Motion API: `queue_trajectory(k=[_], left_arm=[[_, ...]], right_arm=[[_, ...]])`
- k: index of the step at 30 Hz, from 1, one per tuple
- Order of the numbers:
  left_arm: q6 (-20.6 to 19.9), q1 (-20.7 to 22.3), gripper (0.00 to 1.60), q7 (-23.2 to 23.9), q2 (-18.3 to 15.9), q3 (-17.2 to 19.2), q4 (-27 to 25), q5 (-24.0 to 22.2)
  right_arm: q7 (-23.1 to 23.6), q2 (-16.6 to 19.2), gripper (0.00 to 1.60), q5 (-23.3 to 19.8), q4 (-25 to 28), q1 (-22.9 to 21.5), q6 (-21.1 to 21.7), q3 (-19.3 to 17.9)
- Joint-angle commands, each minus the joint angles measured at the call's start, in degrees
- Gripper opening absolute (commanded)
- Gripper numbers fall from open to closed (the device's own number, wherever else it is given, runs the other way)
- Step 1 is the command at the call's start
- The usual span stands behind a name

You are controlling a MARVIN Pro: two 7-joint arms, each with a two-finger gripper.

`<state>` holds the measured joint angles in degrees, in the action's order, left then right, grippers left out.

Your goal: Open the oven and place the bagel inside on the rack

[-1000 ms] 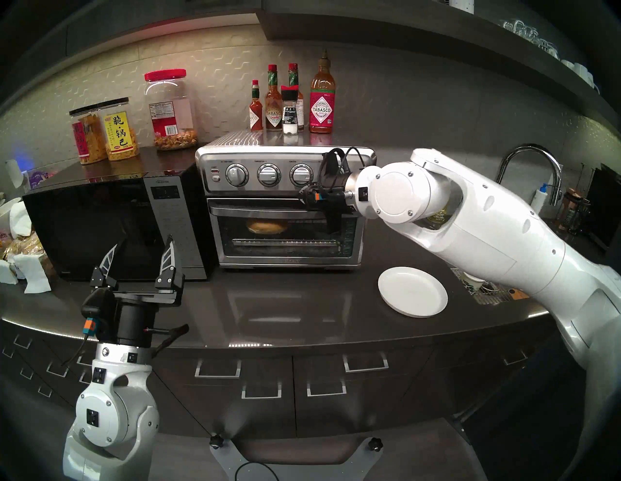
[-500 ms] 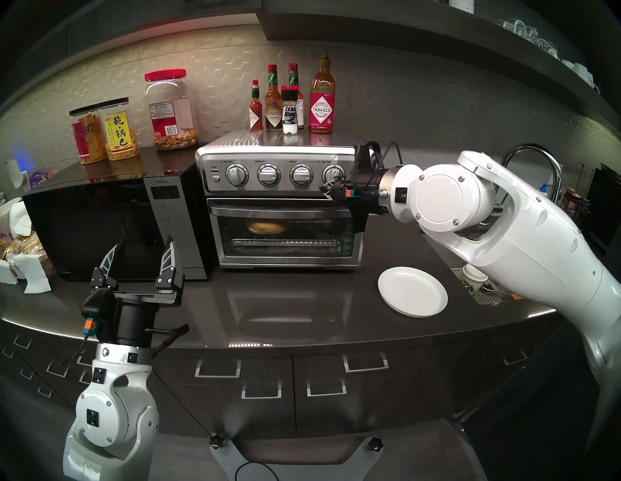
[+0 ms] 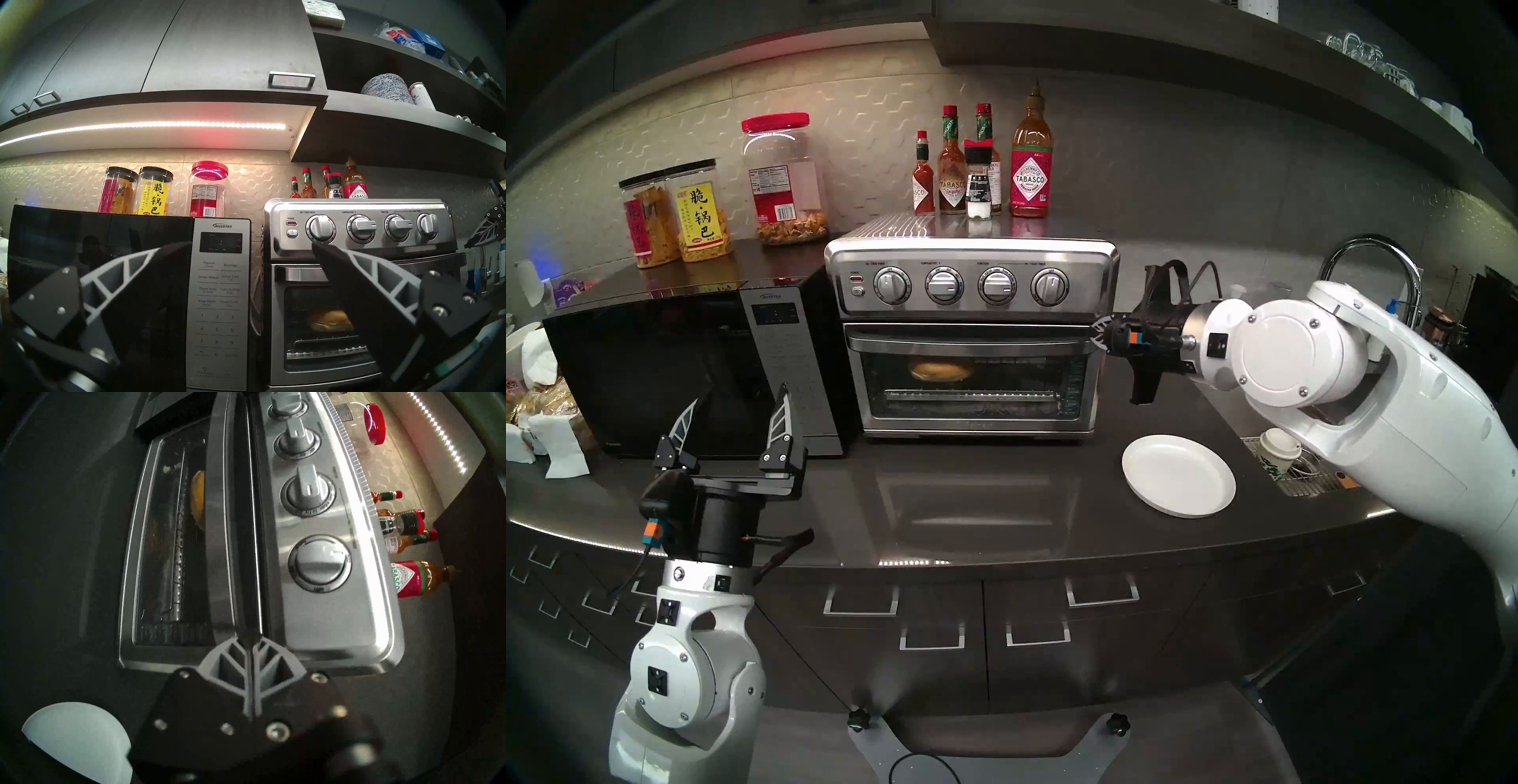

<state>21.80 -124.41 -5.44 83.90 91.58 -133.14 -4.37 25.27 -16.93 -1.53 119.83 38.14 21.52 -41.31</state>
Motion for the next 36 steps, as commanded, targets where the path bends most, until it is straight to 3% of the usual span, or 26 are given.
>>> queue_trajectory(k=[1, 14, 36], left_arm=[[0.25, 0.24, 1.6, 0.05, -0.03, -0.04, -0.91, 0.03], [0.25, 0.45, 1.6, 0.05, -0.03, -0.04, -0.77, 0.03], [0.26, 0.68, 1.6, 0.05, -0.02, -0.06, -0.63, 0.04]], right_arm=[[-2.8, 5.81, 0.0, -2.17, -1.34, 3.06, 0.02, -2.4], [-8.39, 8.72, 0.0, -6.95, -3.05, 6.41, -1.13, -5.22], [-18.77, 10.42, 0.0, -18.53, -2.2, 16.69, -6.87, -2.49]])
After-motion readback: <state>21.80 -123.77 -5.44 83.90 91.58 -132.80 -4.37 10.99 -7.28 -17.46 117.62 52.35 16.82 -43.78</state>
